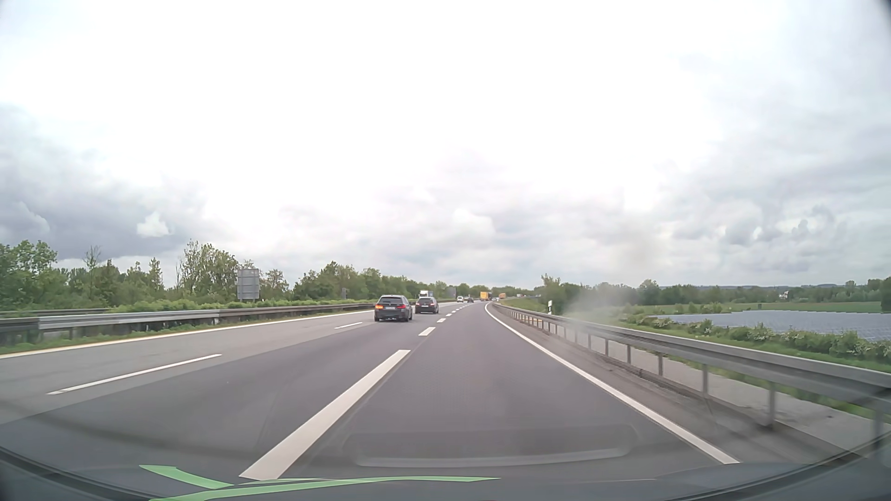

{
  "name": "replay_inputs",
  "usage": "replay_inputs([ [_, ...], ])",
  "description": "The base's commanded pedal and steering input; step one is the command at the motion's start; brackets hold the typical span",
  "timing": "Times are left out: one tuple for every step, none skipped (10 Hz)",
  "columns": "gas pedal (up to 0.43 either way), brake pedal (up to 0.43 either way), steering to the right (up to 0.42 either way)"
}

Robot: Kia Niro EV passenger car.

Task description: Follow the waypoints while adhering to traffic rules and regulations

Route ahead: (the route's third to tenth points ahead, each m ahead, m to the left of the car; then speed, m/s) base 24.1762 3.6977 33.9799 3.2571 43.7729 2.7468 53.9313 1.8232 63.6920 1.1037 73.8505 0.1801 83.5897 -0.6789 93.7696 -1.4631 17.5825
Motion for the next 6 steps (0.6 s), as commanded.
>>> replay_inputs([
  [0.11, 0.0, 0.001],
  [0.098, 0.0, 0.0],
  [0.079, 0.0, 0.0],
  [0.0, 0.0, -0.001],
  [0.0, 0.0, -0.002],
  [0.0, 0.0, -0.003],
])
